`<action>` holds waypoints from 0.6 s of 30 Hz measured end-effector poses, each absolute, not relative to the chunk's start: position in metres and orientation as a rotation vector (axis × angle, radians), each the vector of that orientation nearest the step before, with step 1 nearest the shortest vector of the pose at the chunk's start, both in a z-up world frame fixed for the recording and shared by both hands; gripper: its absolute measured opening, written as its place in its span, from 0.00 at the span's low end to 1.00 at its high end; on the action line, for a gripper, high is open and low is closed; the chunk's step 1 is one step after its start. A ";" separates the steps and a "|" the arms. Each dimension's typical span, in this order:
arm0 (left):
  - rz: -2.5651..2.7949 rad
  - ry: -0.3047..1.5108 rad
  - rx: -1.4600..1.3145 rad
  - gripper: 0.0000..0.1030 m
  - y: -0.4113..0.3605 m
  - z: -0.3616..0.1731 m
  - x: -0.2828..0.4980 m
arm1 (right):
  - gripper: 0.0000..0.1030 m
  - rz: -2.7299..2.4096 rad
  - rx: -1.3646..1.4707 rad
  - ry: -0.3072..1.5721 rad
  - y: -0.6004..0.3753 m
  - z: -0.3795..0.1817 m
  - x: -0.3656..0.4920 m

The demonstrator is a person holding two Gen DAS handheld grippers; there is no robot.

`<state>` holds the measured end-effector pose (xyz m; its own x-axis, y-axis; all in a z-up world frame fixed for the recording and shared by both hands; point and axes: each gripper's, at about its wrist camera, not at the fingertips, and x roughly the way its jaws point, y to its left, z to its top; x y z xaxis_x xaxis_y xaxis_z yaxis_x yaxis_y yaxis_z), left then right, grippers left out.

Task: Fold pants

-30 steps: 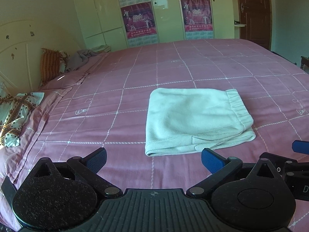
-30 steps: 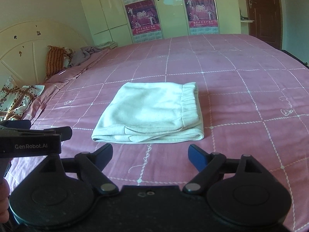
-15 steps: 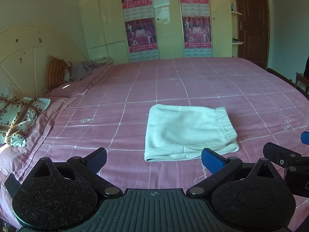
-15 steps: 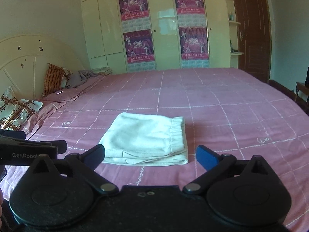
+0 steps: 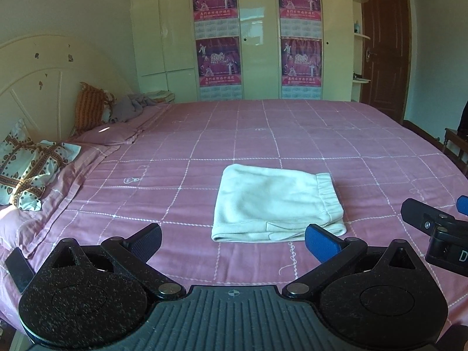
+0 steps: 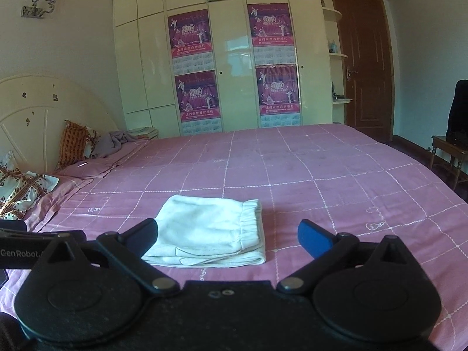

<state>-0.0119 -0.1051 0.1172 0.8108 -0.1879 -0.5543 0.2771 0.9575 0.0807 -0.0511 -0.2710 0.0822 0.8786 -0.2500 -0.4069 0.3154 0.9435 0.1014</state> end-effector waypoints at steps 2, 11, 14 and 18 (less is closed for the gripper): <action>-0.254 0.576 0.163 1.00 -0.107 0.118 -0.013 | 0.99 -0.296 0.150 0.396 -0.269 0.084 -0.052; -0.266 0.569 0.171 1.00 -0.112 0.118 -0.017 | 0.99 -0.312 0.150 0.390 -0.273 0.084 -0.056; -0.269 0.575 0.170 1.00 -0.112 0.117 -0.016 | 0.99 -0.316 0.155 0.392 -0.273 0.084 -0.057; -0.268 0.579 0.168 1.00 -0.112 0.117 -0.015 | 0.99 -0.315 0.156 0.398 -0.272 0.082 -0.056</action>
